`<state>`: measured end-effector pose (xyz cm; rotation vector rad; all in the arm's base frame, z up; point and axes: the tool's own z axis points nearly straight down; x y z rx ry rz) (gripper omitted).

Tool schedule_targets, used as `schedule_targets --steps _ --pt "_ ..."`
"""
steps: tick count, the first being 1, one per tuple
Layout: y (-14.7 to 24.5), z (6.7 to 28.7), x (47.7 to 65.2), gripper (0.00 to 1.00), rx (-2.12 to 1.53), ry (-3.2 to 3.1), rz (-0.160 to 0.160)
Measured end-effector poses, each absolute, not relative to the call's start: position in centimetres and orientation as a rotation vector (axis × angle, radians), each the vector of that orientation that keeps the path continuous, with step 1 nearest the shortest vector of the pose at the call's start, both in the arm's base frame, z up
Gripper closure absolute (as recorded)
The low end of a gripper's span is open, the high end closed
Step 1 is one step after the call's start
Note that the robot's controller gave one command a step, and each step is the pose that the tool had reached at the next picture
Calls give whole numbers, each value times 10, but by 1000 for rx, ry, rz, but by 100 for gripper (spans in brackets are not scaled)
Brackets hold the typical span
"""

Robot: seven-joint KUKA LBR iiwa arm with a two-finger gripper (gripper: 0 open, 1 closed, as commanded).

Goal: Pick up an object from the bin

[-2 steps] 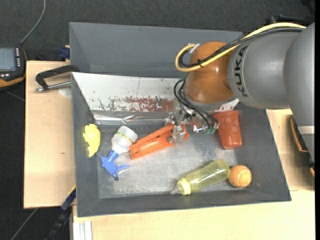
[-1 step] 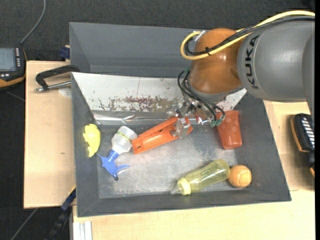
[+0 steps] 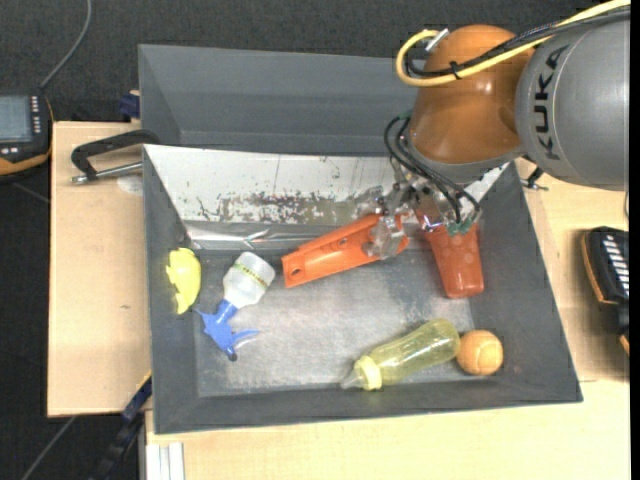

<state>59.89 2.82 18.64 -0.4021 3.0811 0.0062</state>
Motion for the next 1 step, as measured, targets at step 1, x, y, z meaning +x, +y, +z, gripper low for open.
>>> schedule_targets --steps 1 --pt "46 220 600 100 -478 3074 5"
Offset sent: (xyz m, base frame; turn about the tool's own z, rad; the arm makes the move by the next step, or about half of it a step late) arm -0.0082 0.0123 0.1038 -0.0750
